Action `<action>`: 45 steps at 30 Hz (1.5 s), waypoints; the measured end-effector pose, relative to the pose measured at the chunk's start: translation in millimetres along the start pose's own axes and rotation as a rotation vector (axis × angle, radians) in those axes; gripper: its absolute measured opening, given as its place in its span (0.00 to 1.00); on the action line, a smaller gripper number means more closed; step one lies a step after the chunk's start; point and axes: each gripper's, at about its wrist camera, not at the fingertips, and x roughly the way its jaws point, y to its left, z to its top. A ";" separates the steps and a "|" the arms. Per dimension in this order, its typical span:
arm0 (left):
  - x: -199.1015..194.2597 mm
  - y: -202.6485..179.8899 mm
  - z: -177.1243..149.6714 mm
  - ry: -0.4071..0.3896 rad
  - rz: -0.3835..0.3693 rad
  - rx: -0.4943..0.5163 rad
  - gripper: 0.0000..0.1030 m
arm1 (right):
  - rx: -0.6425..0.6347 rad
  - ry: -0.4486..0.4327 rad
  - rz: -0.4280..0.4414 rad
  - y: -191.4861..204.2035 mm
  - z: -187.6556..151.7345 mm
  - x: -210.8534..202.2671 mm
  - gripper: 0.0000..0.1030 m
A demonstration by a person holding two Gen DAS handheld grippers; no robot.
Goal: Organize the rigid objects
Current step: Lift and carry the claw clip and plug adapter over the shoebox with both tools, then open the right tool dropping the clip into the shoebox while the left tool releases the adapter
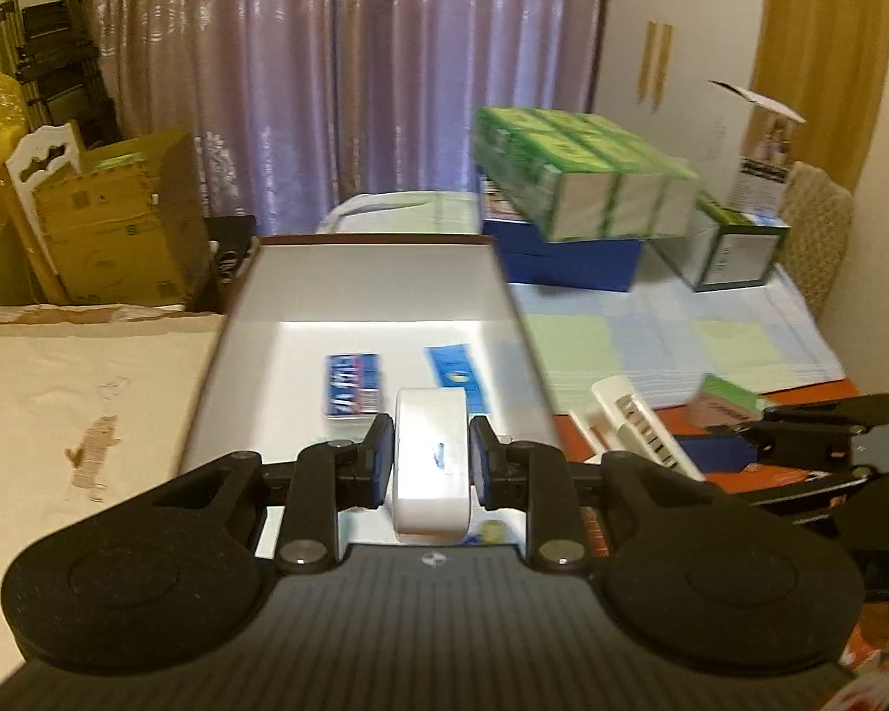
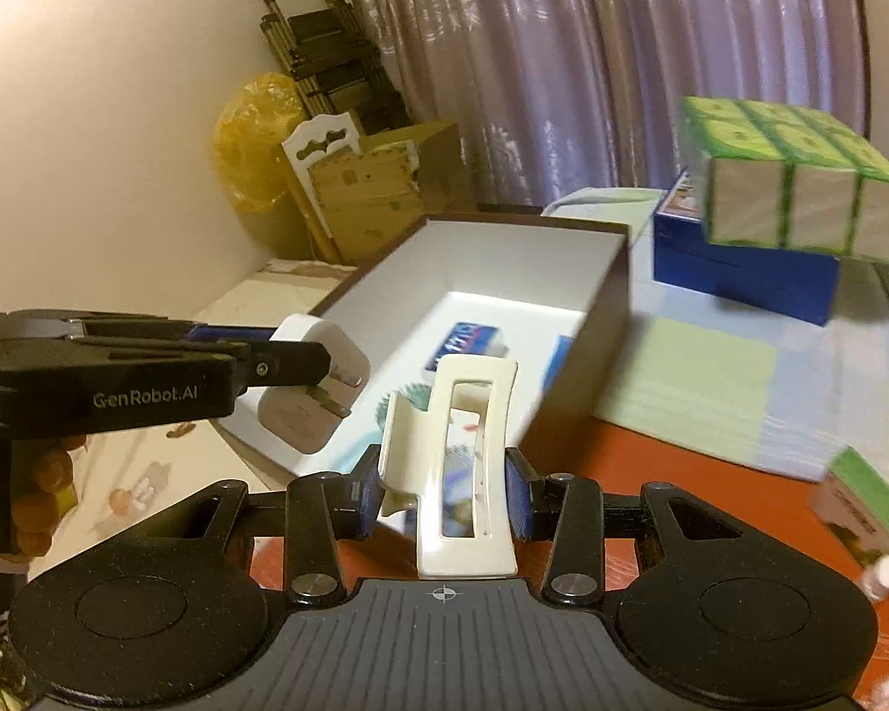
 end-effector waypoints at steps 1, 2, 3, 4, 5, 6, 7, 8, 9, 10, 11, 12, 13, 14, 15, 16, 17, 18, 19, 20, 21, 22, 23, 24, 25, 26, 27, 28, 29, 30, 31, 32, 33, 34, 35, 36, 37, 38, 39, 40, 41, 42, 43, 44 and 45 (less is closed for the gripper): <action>3.1 6.8 0.5 0.006 0.009 0.002 0.22 | 0.000 0.001 -0.003 3.2 2.5 5.9 0.37; 6.7 13.0 0.9 0.012 0.016 0.005 0.22 | -0.002 0.006 -0.008 6.8 5.3 13.5 0.37; 10.6 19.5 1.3 0.018 0.022 0.009 0.22 | -0.002 0.011 -0.013 9.9 7.6 20.0 0.37; 15.2 24.9 2.0 0.025 0.026 0.012 0.22 | -0.001 0.014 -0.018 12.3 9.0 24.3 0.37; 19.8 29.1 2.5 0.033 0.028 0.016 0.22 | 0.002 0.021 -0.026 14.4 10.6 31.0 0.37; 25.1 34.7 3.2 0.040 0.026 0.020 0.22 | 0.002 0.028 -0.036 15.9 12.1 37.8 0.37; 30.3 38.9 3.9 0.047 0.024 0.023 0.22 | 0.001 0.034 -0.048 16.6 13.2 43.8 0.37; 36.3 42.9 4.9 0.056 0.024 0.026 0.22 | -0.001 0.043 -0.067 17.9 14.1 51.0 0.37; 42.5 46.7 6.3 0.066 0.024 0.033 0.22 | -0.001 0.053 -0.082 18.9 15.3 57.7 0.37; 48.8 49.8 7.8 0.071 0.023 0.039 0.22 | 0.003 0.063 -0.096 17.9 17.0 64.5 0.37; 55.4 53.0 9.4 0.077 0.022 0.043 0.22 | 0.005 0.072 -0.110 17.6 19.1 72.0 0.37; 62.3 55.9 10.8 0.086 0.020 0.046 0.22 | 0.006 0.080 -0.119 16.8 21.5 78.6 0.37; 69.3 58.6 12.6 0.096 0.017 0.051 0.22 | 0.007 0.090 -0.130 16.0 24.8 86.7 0.37; 77.3 61.2 15.0 0.105 0.015 0.056 0.22 | 0.005 0.098 -0.138 14.7 27.9 93.1 0.37; 84.8 62.4 17.4 0.113 0.015 0.064 0.22 | 0.000 0.108 -0.145 13.3 31.0 100.9 0.37; 92.0 64.1 19.1 0.121 0.017 0.072 0.22 | -0.003 0.118 -0.156 12.1 34.0 108.8 0.37; 99.2 66.0 20.8 0.130 0.022 0.079 0.22 | -0.004 0.128 -0.171 10.6 36.5 116.8 0.37; 107.0 67.9 22.8 0.137 0.025 0.088 0.22 | -0.006 0.136 -0.184 9.0 39.1 124.3 0.37; 113.9 70.0 24.4 0.147 0.026 0.092 0.22 | -0.007 0.143 -0.196 7.4 41.7 131.0 0.37; 120.8 72.5 25.9 0.157 0.027 0.093 0.22 | -0.008 0.146 -0.207 5.4 44.5 137.3 0.37; 126.9 74.0 27.0 0.165 0.026 0.094 0.22 | -0.010 0.150 -0.214 3.4 47.3 142.3 0.37; 133.1 75.9 28.7 0.174 0.028 0.096 0.22 | -0.012 0.154 -0.221 1.9 50.0 147.4 0.37; 138.3 77.8 29.8 0.182 0.032 0.099 0.22 | -0.014 0.157 -0.228 0.8 51.7 150.9 0.37; 143.7 79.5 31.3 0.188 0.035 0.105 0.22 | -0.016 0.162 -0.236 -0.7 53.4 154.9 0.37; 148.4 81.2 32.4 0.194 0.037 0.109 0.22 | -0.016 0.165 -0.241 -2.0 54.9 158.7 0.37; 152.3 82.8 33.5 0.199 0.038 0.110 0.22 | -0.015 0.167 -0.244 -3.6 56.4 162.3 0.37; 156.9 84.4 34.8 0.203 0.040 0.110 0.22 | -0.014 0.170 -0.249 -5.0 58.0 166.2 0.37; 160.7 86.2 36.4 0.208 0.041 0.110 0.22 | -0.014 0.174 -0.253 -6.3 59.2 169.5 0.37; 164.0 87.1 37.6 0.212 0.043 0.110 0.22 | -0.014 0.177 -0.257 -7.4 60.6 172.8 0.37; 166.8 88.3 38.5 0.214 0.043 0.112 0.22 | -0.013 0.179 -0.260 -8.3 61.3 175.1 0.37; 169.2 89.1 39.3 0.216 0.042 0.113 0.22 | -0.013 0.183 -0.263 -9.2 62.1 177.4 0.37; 171.5 89.7 40.2 0.219 0.041 0.114 0.22 | -0.013 0.187 -0.266 -10.0 62.8 179.8 0.37; 173.5 90.2 41.3 0.222 0.039 0.116 0.22 | -0.013 0.191 -0.269 -10.5 63.4 182.0 0.37; 175.7 89.8 41.7 0.225 0.036 0.117 0.22 | -0.013 0.193 -0.271 -11.5 63.8 184.0 0.37; 178.0 90.3 41.9 0.227 0.030 0.118 0.22 | -0.012 0.195 -0.273 -11.7 64.8 185.9 0.37; 179.2 89.7 42.5 0.224 0.024 0.118 0.22 | -0.011 0.195 -0.278 -12.5 65.4 187.4 0.37; 179.0 89.4 43.1 0.216 0.022 0.120 0.22 | -0.007 0.192 -0.284 -13.0 66.2 188.5 0.37; 178.1 88.8 44.2 0.207 0.022 0.121 0.23 | -0.004 0.187 -0.287 -13.5 66.9 189.4 0.37; 177.5 88.3 45.3 0.202 0.019 0.124 0.26 | -0.004 0.179 -0.287 -13.5 67.4 189.7 0.37; 177.4 88.1 46.4 0.200 0.016 0.125 0.31 | -0.005 0.175 -0.287 -13.5 68.5 190.1 0.37; 176.8 87.9 47.3 0.196 0.015 0.125 0.31 | -0.005 0.174 -0.283 -13.2 69.6 190.4 0.37; 176.4 87.7 47.7 0.195 0.013 0.126 0.31 | -0.005 0.174 -0.281 -12.9 70.6 190.6 0.37; 175.4 87.5 47.9 0.194 0.009 0.127 0.31 | -0.005 0.174 -0.280 -12.6 71.7 190.4 0.37; 174.1 87.5 48.0 0.191 0.007 0.127 0.32 | -0.004 0.172 -0.278 -12.0 72.4 189.9 0.37; 172.4 87.7 48.1 0.187 0.005 0.126 0.33 | -0.004 0.169 -0.275 -11.7 72.8 189.3 0.38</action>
